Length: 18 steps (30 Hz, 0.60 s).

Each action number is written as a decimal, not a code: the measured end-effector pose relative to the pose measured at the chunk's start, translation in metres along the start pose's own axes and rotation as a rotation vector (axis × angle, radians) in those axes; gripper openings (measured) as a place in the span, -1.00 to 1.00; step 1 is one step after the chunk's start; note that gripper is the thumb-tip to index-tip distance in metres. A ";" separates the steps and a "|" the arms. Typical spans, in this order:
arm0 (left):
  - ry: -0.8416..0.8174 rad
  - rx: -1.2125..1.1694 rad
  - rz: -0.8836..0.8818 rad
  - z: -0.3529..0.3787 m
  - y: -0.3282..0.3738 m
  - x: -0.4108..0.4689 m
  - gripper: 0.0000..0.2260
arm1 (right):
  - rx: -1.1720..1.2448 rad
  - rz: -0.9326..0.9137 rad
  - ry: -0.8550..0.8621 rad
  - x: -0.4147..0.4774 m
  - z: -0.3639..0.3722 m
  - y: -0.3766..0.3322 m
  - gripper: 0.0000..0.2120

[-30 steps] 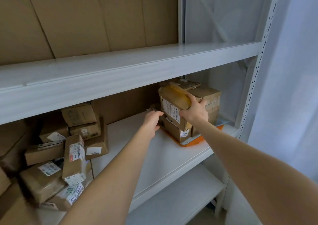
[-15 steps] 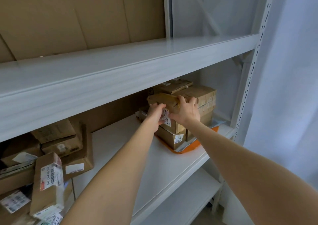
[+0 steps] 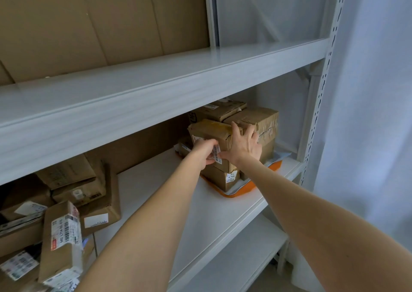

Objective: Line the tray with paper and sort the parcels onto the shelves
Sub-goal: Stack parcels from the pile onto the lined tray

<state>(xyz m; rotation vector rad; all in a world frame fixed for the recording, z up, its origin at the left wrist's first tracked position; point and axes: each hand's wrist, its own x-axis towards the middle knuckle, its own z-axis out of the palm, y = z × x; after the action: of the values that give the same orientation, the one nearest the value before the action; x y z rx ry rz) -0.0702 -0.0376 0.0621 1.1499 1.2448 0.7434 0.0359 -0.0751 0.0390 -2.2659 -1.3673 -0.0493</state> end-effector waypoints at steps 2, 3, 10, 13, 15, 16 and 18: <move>0.017 0.019 0.002 -0.001 0.002 -0.001 -0.70 | 0.004 -0.001 -0.010 -0.001 -0.001 0.001 0.04; 0.025 0.029 0.002 -0.002 0.002 -0.001 -0.71 | 0.003 -0.002 -0.017 -0.002 -0.001 0.001 0.04; 0.079 0.064 0.024 -0.002 0.005 -0.013 -0.73 | 0.003 -0.017 -0.021 -0.007 -0.013 0.003 0.00; 0.119 0.092 0.060 -0.002 0.008 -0.020 -0.75 | 0.016 -0.032 0.003 -0.011 -0.019 0.001 -0.05; 0.168 0.112 0.095 -0.005 0.010 -0.023 -0.77 | 0.020 -0.048 0.015 -0.014 -0.023 0.000 -0.08; 0.195 0.123 0.113 -0.006 0.010 -0.023 -0.79 | 0.019 -0.058 0.019 -0.015 -0.025 0.000 -0.10; 0.233 0.154 0.148 -0.008 0.009 -0.025 -0.84 | 0.018 -0.079 0.020 -0.019 -0.029 -0.001 -0.13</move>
<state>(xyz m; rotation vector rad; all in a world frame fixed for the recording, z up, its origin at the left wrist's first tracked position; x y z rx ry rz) -0.0823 -0.0556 0.0796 1.3198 1.4419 0.9261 0.0320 -0.1028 0.0593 -2.1900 -1.4405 -0.0859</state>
